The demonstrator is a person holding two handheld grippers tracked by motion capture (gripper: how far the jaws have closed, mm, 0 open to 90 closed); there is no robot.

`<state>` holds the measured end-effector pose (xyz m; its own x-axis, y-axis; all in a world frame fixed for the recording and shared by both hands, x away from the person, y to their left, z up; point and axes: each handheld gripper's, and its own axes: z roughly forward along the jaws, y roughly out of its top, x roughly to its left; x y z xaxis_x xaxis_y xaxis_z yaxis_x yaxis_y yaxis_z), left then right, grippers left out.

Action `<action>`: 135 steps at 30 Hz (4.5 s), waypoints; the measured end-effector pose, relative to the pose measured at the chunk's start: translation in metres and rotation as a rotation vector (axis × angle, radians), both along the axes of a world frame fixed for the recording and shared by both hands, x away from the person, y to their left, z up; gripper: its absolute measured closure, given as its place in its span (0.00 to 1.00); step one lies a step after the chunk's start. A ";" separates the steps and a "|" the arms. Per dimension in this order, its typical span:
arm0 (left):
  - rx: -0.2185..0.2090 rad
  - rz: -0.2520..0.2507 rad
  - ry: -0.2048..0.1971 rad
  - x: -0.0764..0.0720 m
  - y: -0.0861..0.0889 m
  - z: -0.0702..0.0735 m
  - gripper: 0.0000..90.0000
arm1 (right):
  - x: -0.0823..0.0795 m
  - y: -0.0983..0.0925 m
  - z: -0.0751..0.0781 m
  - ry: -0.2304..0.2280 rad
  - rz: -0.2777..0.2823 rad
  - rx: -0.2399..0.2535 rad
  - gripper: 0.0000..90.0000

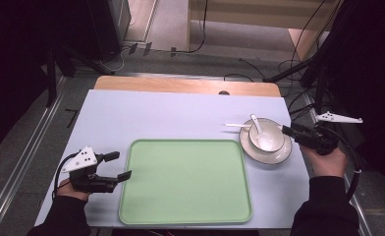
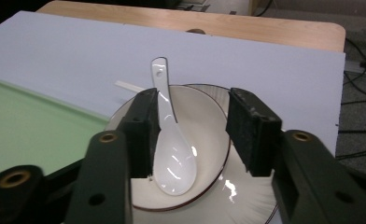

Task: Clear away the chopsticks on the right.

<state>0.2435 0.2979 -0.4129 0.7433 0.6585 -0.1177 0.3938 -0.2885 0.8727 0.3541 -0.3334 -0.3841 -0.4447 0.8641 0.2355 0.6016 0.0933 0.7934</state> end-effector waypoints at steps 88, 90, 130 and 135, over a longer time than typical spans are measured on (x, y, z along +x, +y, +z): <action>0.010 -0.015 -0.016 0.002 -0.002 0.001 0.23 | 0.038 -0.033 -0.063 0.121 -0.023 -0.080 0.83; 0.012 -0.012 -0.015 0.002 -0.002 0.001 0.23 | 0.037 -0.033 -0.062 0.118 -0.026 -0.084 0.81; 0.014 -0.017 -0.014 0.001 -0.003 0.001 0.23 | 0.048 -0.026 -0.076 0.181 0.045 -0.136 0.90; 0.015 -0.013 -0.014 0.001 -0.003 0.001 0.22 | 0.049 -0.026 -0.078 0.191 0.050 -0.124 0.93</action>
